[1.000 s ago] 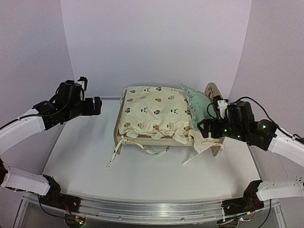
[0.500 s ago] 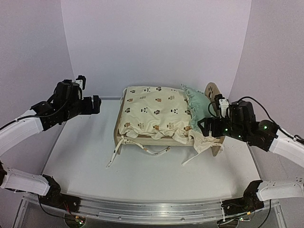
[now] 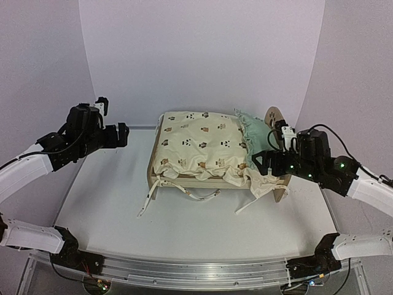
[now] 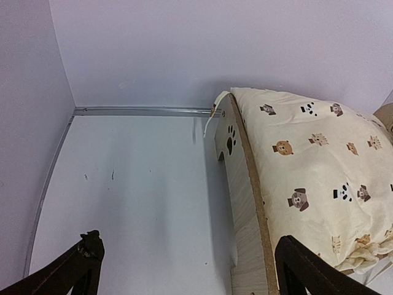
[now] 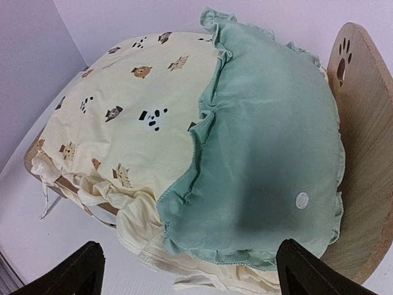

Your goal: Set up the pet bed

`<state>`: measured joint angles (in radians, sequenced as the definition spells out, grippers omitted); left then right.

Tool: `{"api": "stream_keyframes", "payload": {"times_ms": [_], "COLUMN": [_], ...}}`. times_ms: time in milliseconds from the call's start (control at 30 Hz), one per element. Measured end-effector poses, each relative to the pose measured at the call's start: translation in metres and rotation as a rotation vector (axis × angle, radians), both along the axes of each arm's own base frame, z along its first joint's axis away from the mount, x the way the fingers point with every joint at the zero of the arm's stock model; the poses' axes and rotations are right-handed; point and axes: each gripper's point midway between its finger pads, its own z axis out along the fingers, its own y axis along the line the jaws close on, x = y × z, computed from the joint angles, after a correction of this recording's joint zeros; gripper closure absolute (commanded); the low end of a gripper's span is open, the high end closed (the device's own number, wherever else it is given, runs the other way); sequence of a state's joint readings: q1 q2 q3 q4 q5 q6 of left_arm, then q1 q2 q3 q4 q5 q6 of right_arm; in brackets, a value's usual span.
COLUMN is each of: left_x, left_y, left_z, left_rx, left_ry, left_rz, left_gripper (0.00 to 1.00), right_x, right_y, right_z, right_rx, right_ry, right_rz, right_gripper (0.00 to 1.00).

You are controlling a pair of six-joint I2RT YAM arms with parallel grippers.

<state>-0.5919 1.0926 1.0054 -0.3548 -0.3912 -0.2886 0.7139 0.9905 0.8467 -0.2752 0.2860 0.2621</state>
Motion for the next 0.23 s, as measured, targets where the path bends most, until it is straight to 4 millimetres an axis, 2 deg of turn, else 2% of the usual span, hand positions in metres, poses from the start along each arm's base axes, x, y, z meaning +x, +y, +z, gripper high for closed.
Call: {"api": "stream_keyframes", "payload": {"times_ms": [233], "left_x": [-0.0001], "left_y": [-0.0002], "left_z": [0.0], "left_rx": [-0.001], "left_ry": [0.0], "left_rz": [-0.001], "left_gripper": [0.01], "right_x": [-0.0028], "right_y": [0.0087], "right_z": [0.0011], "right_rx": [0.016], "right_ry": [0.003], "right_rz": [0.049], "right_gripper": [0.02]}}
